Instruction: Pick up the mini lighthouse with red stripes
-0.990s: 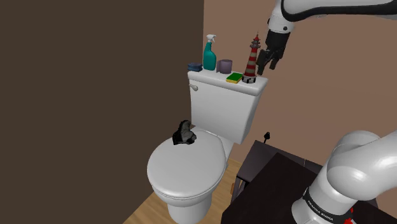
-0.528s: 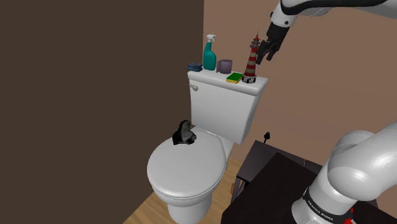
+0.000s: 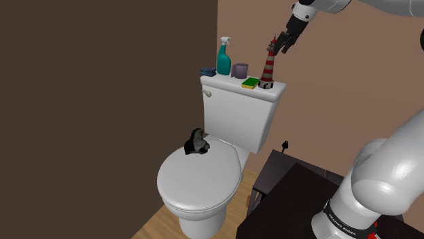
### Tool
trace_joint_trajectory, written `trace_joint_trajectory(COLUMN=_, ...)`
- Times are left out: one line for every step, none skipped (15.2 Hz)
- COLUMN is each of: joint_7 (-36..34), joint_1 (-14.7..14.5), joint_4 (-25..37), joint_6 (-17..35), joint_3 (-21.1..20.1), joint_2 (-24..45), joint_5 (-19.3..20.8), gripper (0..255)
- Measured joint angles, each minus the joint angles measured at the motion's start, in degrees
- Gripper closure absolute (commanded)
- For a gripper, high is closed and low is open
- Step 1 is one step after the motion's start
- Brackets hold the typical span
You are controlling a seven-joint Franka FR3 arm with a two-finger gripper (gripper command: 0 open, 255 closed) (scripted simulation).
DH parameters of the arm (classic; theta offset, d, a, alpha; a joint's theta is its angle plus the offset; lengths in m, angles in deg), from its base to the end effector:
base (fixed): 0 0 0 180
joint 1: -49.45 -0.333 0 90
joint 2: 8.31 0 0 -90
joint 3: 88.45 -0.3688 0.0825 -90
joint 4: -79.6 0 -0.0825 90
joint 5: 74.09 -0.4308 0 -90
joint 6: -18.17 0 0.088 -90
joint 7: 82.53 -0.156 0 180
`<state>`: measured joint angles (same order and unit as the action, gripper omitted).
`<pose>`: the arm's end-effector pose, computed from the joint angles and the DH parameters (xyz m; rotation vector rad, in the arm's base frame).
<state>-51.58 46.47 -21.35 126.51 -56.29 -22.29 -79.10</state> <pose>0.4837 -0.3009 0.6813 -3.0599 -0.0136 -0.6166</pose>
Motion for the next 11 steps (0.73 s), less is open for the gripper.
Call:
trace_joint_trajectory(joint_7=2.10, joint_1=-0.22, joint_4=2.33, joint_6=-0.05, joint_3=1.64, joint_2=2.15, joint_5=-2.28, gripper=0)
trace_joint_trajectory(joint_7=3.93, joint_1=-0.40, joint_4=4.35, joint_6=-0.02, joint_3=2.97, joint_2=4.15, joint_5=-4.60, gripper=0)
trace_joint_trajectory(joint_7=6.18, joint_1=-0.38, joint_4=7.39, joint_6=-0.65, joint_3=4.71, joint_2=6.90, joint_5=-7.51, gripper=0)
trace_joint_trajectory(joint_7=8.58, joint_1=-0.05, joint_4=10.06, joint_6=-1.18, joint_3=6.34, joint_2=9.53, joint_5=-10.63, gripper=0)
trace_joint_trajectory(joint_7=10.88, joint_1=0.60, joint_4=13.16, joint_6=-2.38, joint_3=7.84, joint_2=12.13, joint_5=-13.83, gripper=0)
trace_joint_trajectory(joint_7=13.08, joint_1=1.52, joint_4=16.17, joint_6=-3.33, joint_3=9.10, joint_2=15.10, joint_5=-17.36, gripper=0)
trace_joint_trajectory(joint_7=14.89, joint_1=2.78, joint_4=19.91, joint_6=-4.81, joint_3=10.06, joint_2=18.43, joint_5=-21.11, gripper=0)
trace_joint_trajectory(joint_7=16.01, joint_1=3.72, joint_4=21.79, joint_6=-5.64, joint_3=10.41, joint_2=20.11, joint_5=-23.30, gripper=0)
trace_joint_trajectory(joint_7=16.54, joint_1=4.00, joint_4=21.95, joint_6=-5.55, joint_3=10.45, joint_2=20.49, joint_5=-24.06, gripper=0)
trace_joint_trajectory(joint_7=16.93, joint_1=4.04, joint_4=21.50, joint_6=-5.07, joint_3=10.43, joint_2=20.53, joint_5=-24.36, gripper=0)
trace_joint_trajectory(joint_7=17.18, joint_1=3.84, joint_4=20.43, joint_6=-4.29, joint_3=10.37, joint_2=20.12, joint_5=-24.22, gripper=0)
